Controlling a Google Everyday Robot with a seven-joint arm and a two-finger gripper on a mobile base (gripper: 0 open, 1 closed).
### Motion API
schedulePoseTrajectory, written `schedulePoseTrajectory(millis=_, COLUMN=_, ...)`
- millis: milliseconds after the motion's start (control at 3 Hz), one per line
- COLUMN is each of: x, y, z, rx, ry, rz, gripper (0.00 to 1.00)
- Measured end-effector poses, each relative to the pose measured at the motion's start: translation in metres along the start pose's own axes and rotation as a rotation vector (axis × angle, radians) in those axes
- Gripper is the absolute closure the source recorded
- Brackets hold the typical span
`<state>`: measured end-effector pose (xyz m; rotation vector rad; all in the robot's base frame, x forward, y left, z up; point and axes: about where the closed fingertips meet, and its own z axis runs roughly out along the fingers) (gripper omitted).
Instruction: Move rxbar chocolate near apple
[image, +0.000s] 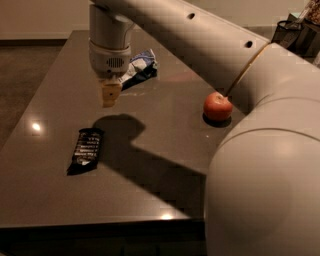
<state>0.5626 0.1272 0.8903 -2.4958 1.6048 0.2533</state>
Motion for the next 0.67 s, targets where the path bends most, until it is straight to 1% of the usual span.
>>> schedulePoseTrajectory(millis=333, x=0.0467, y=-0.0207, z=-0.0261, rx=0.08, ry=0.005, rz=0.086, gripper=0.97)
schedulePoseTrajectory(millis=667, x=0.0407, y=-0.0252, z=-0.0218, rx=0.091, ry=-0.004, rz=0.077, gripper=0.75)
